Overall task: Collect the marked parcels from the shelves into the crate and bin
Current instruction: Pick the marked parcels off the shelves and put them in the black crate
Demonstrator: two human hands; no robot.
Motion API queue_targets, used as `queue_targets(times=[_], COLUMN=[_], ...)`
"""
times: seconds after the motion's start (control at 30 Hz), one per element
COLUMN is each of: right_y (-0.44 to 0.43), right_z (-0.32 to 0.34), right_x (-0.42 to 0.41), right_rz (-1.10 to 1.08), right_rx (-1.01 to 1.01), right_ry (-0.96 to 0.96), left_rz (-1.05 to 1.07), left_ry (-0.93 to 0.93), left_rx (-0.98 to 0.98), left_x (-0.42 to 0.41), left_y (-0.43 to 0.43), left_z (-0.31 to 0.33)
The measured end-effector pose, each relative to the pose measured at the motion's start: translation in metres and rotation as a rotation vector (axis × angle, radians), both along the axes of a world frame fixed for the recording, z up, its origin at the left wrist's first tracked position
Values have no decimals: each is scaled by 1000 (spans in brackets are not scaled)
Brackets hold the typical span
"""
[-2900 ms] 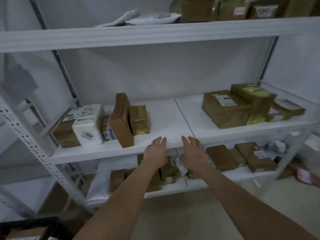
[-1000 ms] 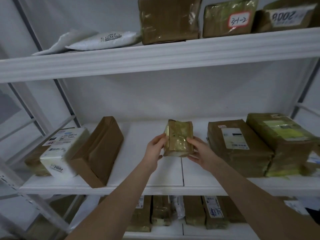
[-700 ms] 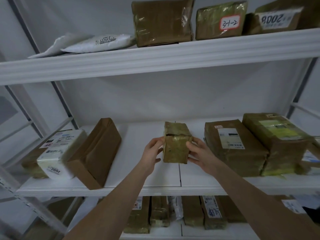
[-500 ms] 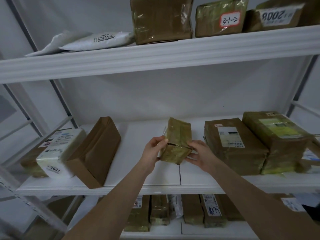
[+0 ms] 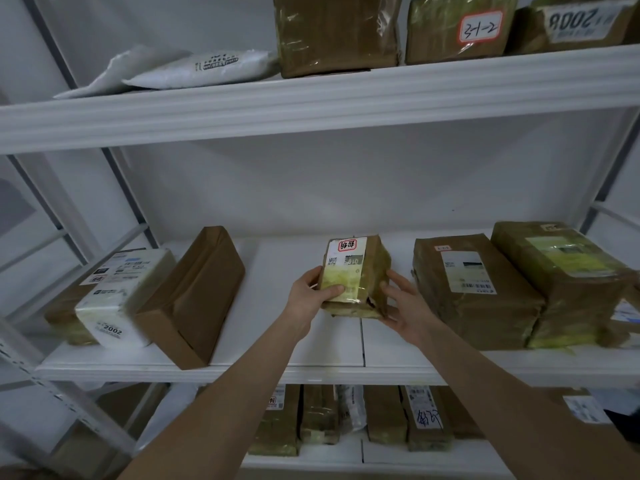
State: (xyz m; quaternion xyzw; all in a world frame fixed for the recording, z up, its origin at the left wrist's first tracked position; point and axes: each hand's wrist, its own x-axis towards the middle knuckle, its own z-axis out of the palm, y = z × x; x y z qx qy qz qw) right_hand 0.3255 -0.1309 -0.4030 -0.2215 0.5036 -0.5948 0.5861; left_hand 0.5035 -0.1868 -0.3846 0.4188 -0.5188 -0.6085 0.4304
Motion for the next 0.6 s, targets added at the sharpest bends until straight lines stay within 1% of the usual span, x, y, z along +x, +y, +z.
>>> queue_targets(times=[0.1,0.2,0.27,0.33,0.4,0.43,0.5,0.57,0.6], right_y=[1,0,-3,-5,-5,-3,0,-1,-2], right_z=[1,1,-2,-5,-6,-6,-7,-10,-9], right_x=[1,5,12,21,28,31,33,27,22], right_rz=[62,102,69,30,66,104,127,13,-61], right_rx=[41,80,85,72,75,88,118,117,97], right_ry=[87,151,90,-15,-41,2,146,287,371], left_rz=[13,-21,21,45,-63,-113,-95,-44,-51], left_ry=[-24,-24,-64,-90,-49,-13,4,-60,-114], left_rx=[27,69,185,384,484,493,458,425,407], left_x=[1,2,1,0,-2,-3,0,11,18], left_y=[0,2,5,10,17,20,19,12,7], left_z=[-3,-2,-4,-5,-7,-6,-5,-3,1])
